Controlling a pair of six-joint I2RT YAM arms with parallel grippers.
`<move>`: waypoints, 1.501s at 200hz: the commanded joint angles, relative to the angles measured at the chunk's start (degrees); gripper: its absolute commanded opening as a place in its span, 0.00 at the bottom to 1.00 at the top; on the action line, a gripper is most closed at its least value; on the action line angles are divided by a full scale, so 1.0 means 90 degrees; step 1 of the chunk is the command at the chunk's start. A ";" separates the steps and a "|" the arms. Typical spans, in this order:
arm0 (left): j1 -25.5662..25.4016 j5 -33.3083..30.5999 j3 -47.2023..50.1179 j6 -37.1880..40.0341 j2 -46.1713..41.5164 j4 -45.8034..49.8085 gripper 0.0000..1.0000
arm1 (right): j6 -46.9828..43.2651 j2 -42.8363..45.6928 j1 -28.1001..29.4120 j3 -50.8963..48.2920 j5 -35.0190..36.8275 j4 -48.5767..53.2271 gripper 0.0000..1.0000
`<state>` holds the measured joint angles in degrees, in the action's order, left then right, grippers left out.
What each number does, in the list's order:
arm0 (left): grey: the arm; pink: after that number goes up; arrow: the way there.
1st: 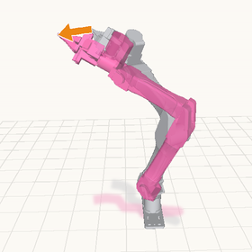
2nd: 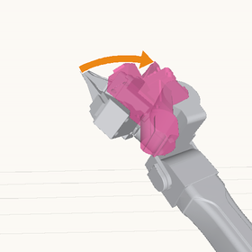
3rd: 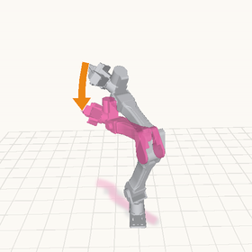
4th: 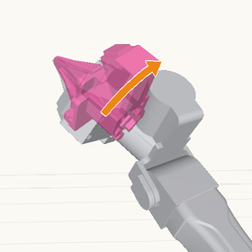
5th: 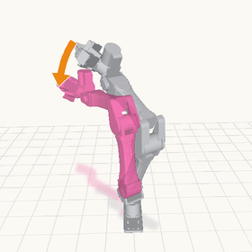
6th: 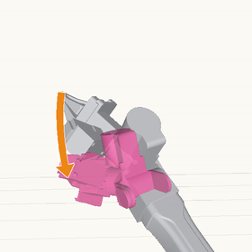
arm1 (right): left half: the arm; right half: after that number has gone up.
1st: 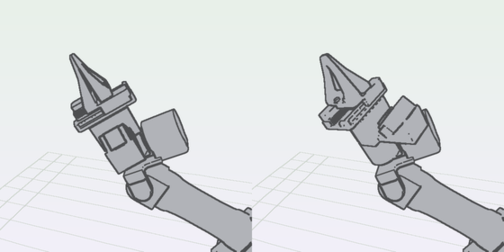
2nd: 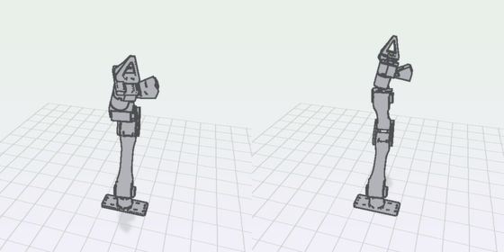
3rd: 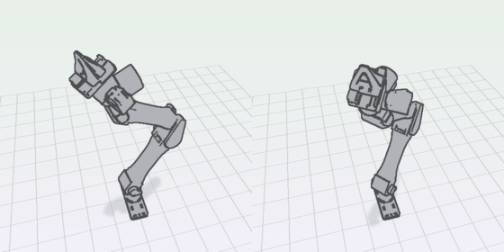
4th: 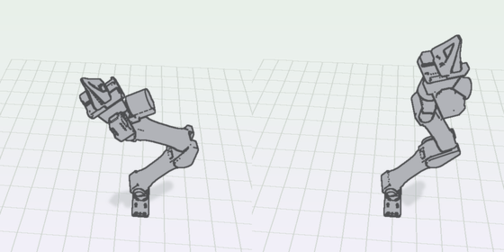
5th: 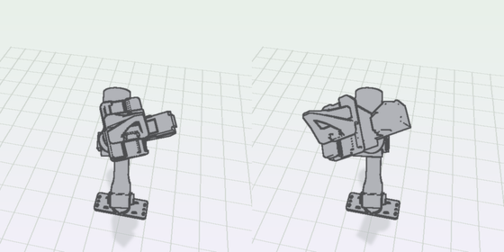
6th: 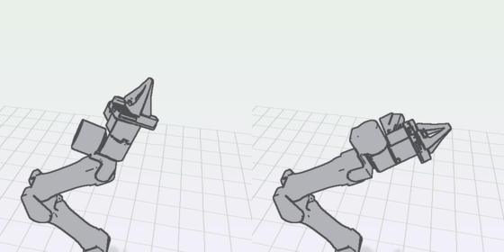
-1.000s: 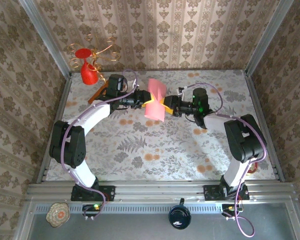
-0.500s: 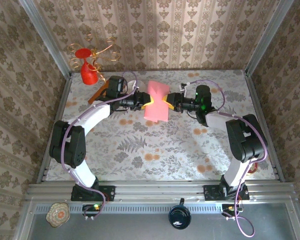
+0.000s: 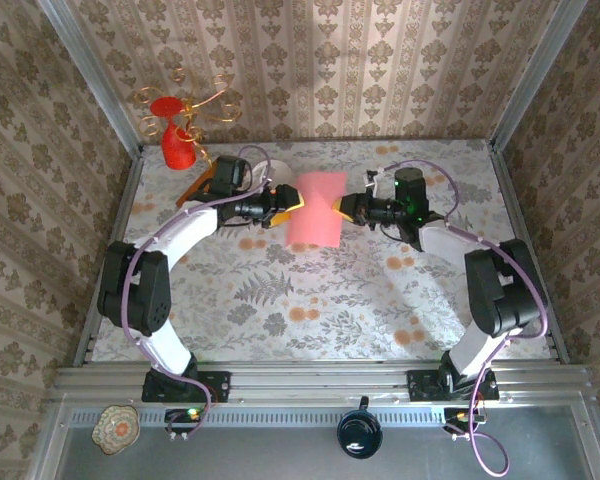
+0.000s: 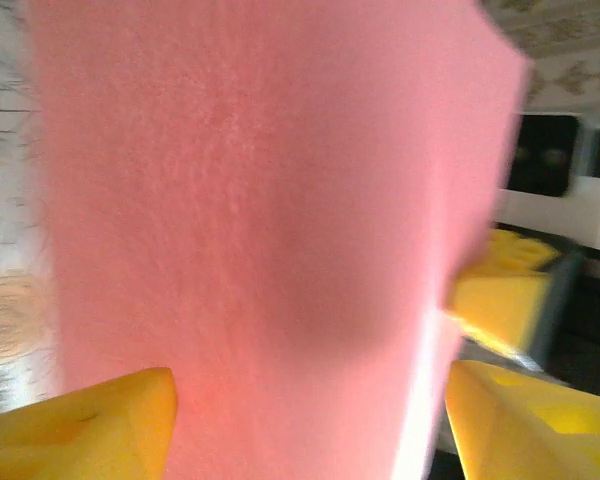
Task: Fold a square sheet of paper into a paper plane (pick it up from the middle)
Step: First fold in half a square sheet of paper at the center of the table.
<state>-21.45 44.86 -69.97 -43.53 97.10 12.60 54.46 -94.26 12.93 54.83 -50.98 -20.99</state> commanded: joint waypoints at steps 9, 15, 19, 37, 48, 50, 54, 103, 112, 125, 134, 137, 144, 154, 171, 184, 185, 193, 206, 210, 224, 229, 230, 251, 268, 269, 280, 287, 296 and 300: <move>0.0414 -0.1053 0.0348 0.0423 -0.0418 0.0741 0.85 | -0.0931 0.0867 -0.0184 0.0366 0.0283 0.1931 0.06; 0.0489 -0.1127 0.0455 0.0429 -0.0486 0.0712 0.88 | -0.1121 0.1000 -0.0197 0.0475 0.0347 0.2363 0.07; 0.0537 -0.1150 0.0514 0.0423 -0.0526 0.0691 0.89 | -0.1236 0.1079 -0.0198 0.0567 0.0384 0.2645 0.07; 0.0663 -0.1166 0.0715 0.0428 -0.0700 0.0550 0.95 | -0.1482 0.1303 -0.0192 0.0880 0.0416 0.3434 0.06; 0.0684 -0.1164 0.0805 0.0459 -0.0780 0.0470 0.97 | -0.1430 0.1351 -0.0156 0.0990 0.0401 0.3604 0.06; 0.0684 -0.1166 0.0815 0.0461 -0.0787 0.0454 0.98 | -0.1412 0.1352 -0.0137 0.1008 0.0394 0.3617 0.06; 0.0684 -0.1166 0.0838 0.0470 -0.0814 0.0425 0.99 | -0.1373 0.1345 -0.0103 0.1033 0.0396 0.3627 0.06; 0.0675 -0.0968 0.1142 0.0390 -0.0859 0.0102 1.00 | -0.0720 0.0547 0.0778 0.1040 0.0700 0.2830 0.06; 0.0666 -0.0933 0.1198 0.0365 -0.0852 0.0075 1.00 | -0.0539 0.0316 0.0937 0.0987 0.0802 0.2550 0.06; 0.0649 -0.0958 0.1284 0.0354 -0.0848 0.0073 1.00 | -0.0490 -0.0055 0.1162 0.1021 0.1064 0.2520 0.06; 0.0638 -0.1003 0.1339 0.0356 -0.0846 0.0098 1.00 | -0.0404 -0.0340 0.1293 0.1022 0.1138 0.2390 0.05; 0.0636 -0.1016 0.1353 0.0354 -0.0842 0.0112 1.00 | -0.0352 -0.0412 0.1327 0.1005 0.1144 0.2284 0.05; 0.0626 -0.1046 0.1385 0.0362 -0.0832 0.0147 1.00 | -0.0196 -0.0570 0.1386 0.0941 0.1152 0.2003 0.05; 0.0612 -0.1076 0.1415 0.0354 -0.0793 0.0207 1.00 | 0.0033 -0.0750 0.1441 0.0805 0.1150 0.1510 0.05; 0.0564 -0.1112 0.1427 0.0346 -0.0688 0.0382 1.00 | 0.0291 -0.0977 0.1474 0.0586 0.1159 0.0895 0.05; 0.0477 -0.1164 0.1418 0.0344 -0.0619 0.0533 1.00 | 0.0397 -0.1063 0.1464 0.0369 0.1266 0.0563 0.06; 0.0468 -0.1170 0.1418 0.0349 -0.0616 0.0533 1.00 | 0.0400 -0.1076 0.1464 0.0351 0.1268 0.0544 0.06; 0.0373 -0.1234 0.1427 0.0391 -0.0603 0.0599 0.99 | 0.0431 -0.1123 0.1454 0.0253 0.1270 0.0433 0.06; 0.0185 -0.1393 0.1425 0.0467 -0.0603 0.0734 0.98 | 0.0424 -0.1199 0.1444 0.0047 0.1312 0.0336 0.06; 0.0129 -0.1447 0.1418 0.0501 -0.0603 0.0769 0.98 | 0.0417 -0.1226 0.1436 -0.0002 0.1326 0.0340 0.06; -0.0062 -0.1562 0.1401 0.0592 -0.0570 0.0866 0.95 | 0.0368 -0.1315 0.1391 -0.0178 0.1365 0.0327 0.06; -0.0137 -0.1586 0.1398 0.0616 -0.0549 0.0903 0.93 | 0.0360 -0.1345 0.1372 -0.0223 0.1382 0.0315 0.06; -0.0156 -0.1596 0.1393 0.0627 -0.0542 0.0909 0.93 | 0.0358 -0.1354 0.1369 -0.0233 0.1389 0.0308 0.06; -0.0455 -0.1726 0.1372 0.0751 -0.0381 0.1040 0.87 | 0.0249 -0.1496 0.1327 -0.0321 0.1425 0.0355 0.05; -0.0750 -0.1778 0.1299 0.0810 -0.0240 0.1070 0.83 | 0.0116 -0.1537 0.1275 -0.0356 0.1489 0.0502 0.06; -0.0765 -0.1785 0.1290 0.0811 -0.0231 0.1070 0.83 | 0.0109 -0.1533 0.1272 -0.0363 0.1492 0.0509 0.06; -0.0896 -0.1856 0.1183 0.0856 -0.0149 0.1117 0.83 | 0.0025 -0.1521 0.1215 -0.0405 0.1538 0.0599 0.06; -0.0983 -0.1911 0.1128 0.0885 -0.0095 0.1140 0.83 | -0.0041 -0.1520 0.1169 -0.0442 0.1534 0.0637 0.06; -0.1073 -0.1966 0.1037 0.0915 -0.0026 0.1166 0.81 | -0.0079 -0.1492 0.1124 -0.0514 0.1534 0.0655 0.06; -0.1112 -0.1983 0.1001 0.0927 0.0021 0.1168 0.81 | -0.0097 -0.1484 0.1097 -0.0538 0.1534 0.0667 0.06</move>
<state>-29.65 29.19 -57.87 -37.41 95.68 21.08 56.05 -107.66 24.01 51.31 -38.72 -16.16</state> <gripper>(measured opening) 0.822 0.063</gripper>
